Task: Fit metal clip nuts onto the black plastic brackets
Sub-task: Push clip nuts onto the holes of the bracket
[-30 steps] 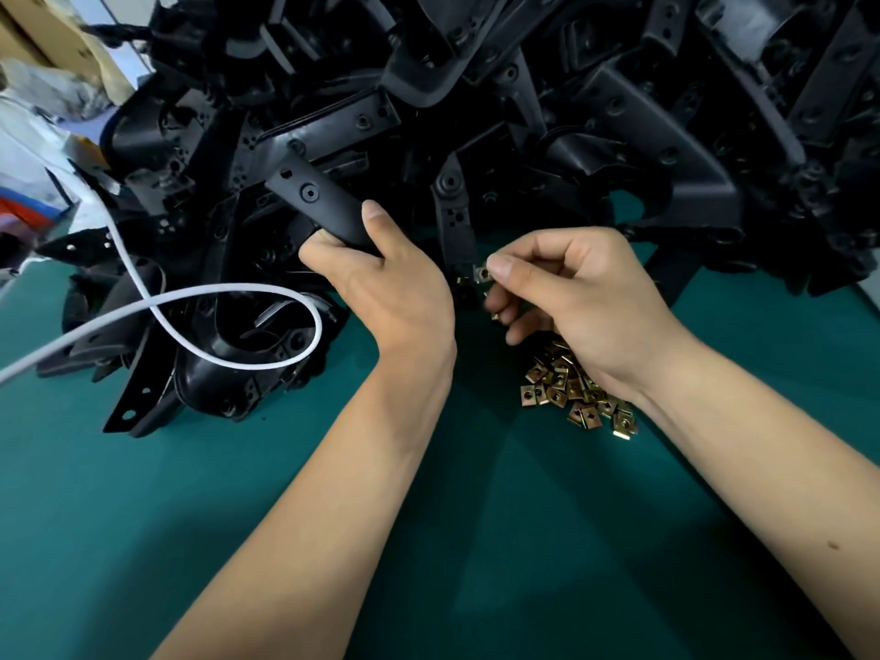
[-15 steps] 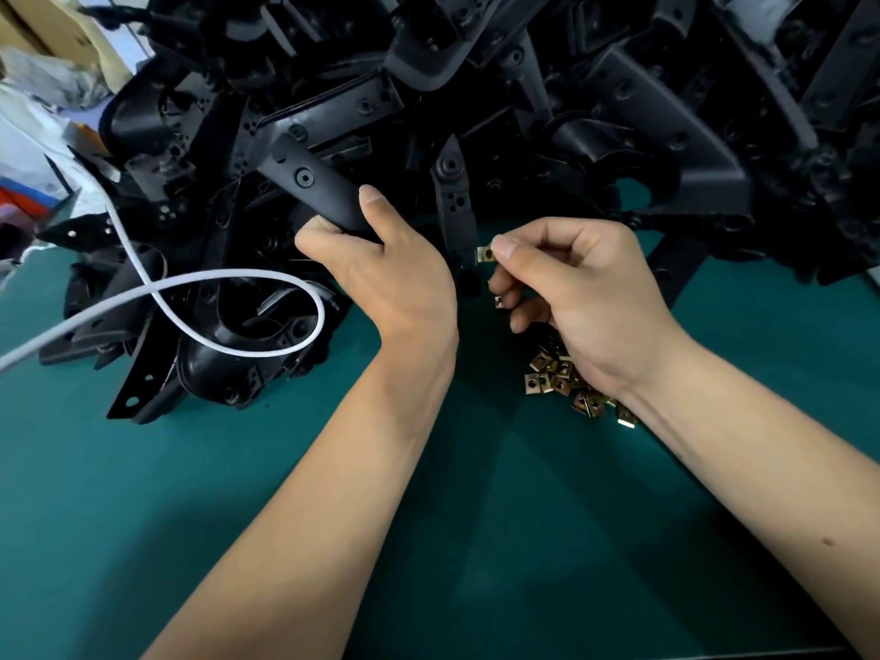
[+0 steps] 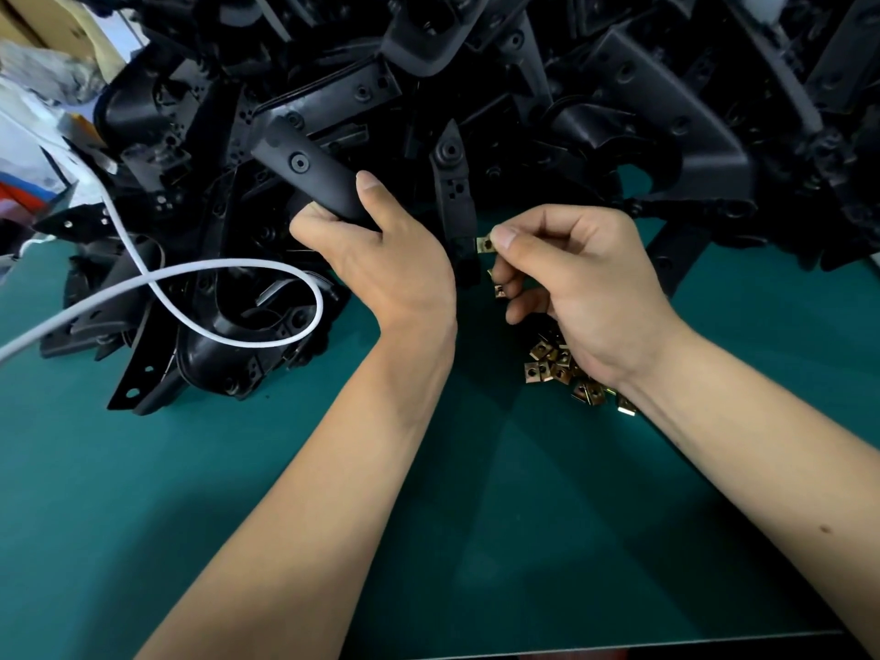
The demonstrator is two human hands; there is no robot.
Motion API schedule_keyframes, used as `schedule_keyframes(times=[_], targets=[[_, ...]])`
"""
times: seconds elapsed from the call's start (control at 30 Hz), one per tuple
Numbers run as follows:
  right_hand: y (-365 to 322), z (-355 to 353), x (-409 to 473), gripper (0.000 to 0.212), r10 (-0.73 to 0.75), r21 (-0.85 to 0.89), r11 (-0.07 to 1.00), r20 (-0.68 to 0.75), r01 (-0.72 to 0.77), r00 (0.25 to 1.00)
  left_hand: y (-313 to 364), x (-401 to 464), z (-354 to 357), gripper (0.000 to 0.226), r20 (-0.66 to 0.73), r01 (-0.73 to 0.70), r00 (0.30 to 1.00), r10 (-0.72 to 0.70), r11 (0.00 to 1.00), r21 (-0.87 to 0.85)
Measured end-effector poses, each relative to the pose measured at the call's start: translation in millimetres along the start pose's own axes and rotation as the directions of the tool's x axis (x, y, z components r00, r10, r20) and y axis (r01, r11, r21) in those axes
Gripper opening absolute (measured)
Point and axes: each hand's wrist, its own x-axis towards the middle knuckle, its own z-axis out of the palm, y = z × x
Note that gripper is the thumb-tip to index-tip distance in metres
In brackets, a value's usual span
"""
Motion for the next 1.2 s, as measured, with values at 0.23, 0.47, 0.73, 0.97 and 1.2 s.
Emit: schedule_keyframes(times=[0.23, 0.47, 0.73, 0.97, 1.2], targets=[[2.6, 4.3, -3.6, 0.012, -0.042, -0.02, 0.999, -0.021, 0.042, 0.999, 3.2, -2.0, -0.4, 0.021, -0.025, -0.065, 0.998, 0.065, 0.998, 0.016], [8.1, 14.1, -11.7, 0.019, -0.037, -0.125, 0.992, -0.016, 0.035, 0.999, -2.3, -7.9, -0.3, 0.025, 0.003, -0.047, 0.999, 0.047, 0.998, 0.034], [7.9, 12.7, -10.0, 0.017, 0.013, -0.096, 0.995, 0.019, -0.011, 1.0, -2.4, -9.7, 2.2, 0.022, -0.07, -0.327, 0.941, 0.331, 0.943, 0.057], [-8.2, -13.4, 17.8, 0.026, -0.019, -0.243, 0.97, 0.027, 0.025, 0.999, -3.7, 3.7, 3.5, 0.012, 0.032, -0.459, 0.888, 0.458, 0.886, 0.059], [-6.9, -34.7, 19.0, 0.011, -0.203, -0.801, 0.562, 0.111, 0.209, 0.973, -5.4, 7.6, -0.1, 0.013, 0.04, -0.553, 0.833, 0.552, 0.832, 0.05]])
